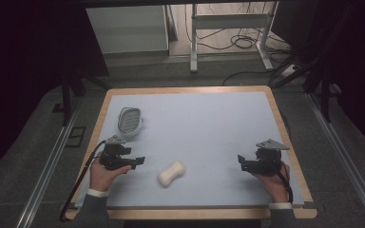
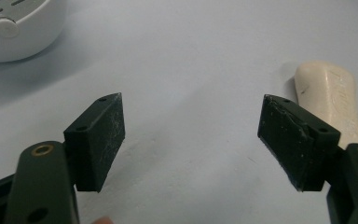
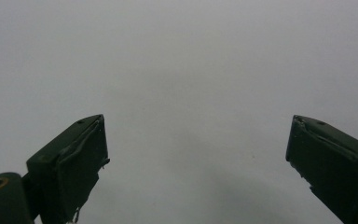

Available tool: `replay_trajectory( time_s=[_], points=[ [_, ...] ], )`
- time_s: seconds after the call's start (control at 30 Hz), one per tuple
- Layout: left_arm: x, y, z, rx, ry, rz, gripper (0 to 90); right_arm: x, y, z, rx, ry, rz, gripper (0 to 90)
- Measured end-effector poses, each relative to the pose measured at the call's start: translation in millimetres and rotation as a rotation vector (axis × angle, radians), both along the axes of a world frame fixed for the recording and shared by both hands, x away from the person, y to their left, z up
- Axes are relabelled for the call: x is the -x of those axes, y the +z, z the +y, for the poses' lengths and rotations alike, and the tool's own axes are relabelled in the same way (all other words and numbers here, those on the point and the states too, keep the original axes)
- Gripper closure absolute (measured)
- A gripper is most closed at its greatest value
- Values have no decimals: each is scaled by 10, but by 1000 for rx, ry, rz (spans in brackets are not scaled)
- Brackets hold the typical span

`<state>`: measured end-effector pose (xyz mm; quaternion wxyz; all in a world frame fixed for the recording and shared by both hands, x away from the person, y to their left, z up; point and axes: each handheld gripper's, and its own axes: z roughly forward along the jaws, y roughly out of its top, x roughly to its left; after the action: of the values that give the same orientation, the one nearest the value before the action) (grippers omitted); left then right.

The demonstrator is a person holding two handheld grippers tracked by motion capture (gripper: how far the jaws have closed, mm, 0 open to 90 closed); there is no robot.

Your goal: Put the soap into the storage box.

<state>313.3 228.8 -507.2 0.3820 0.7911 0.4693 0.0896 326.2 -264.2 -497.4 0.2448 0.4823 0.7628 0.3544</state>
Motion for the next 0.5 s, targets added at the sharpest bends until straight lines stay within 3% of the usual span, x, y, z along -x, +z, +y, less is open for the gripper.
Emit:
replay_trajectory(
  time_s=[0.3, 0.4, 0.5],
  points=[
    [14, 0, -2, -22, -4, 3, 231, 21, 2, -33, 7, 13, 10, 63],
    [26, 4, -8, -20, 9, -13, 236, 18, 5, -29, 4, 12, 12, 63],
    [35, 11, -36, -35, -6, 5, 241, 15, -2, -55, 2, 9, 19, 63]
  ],
)
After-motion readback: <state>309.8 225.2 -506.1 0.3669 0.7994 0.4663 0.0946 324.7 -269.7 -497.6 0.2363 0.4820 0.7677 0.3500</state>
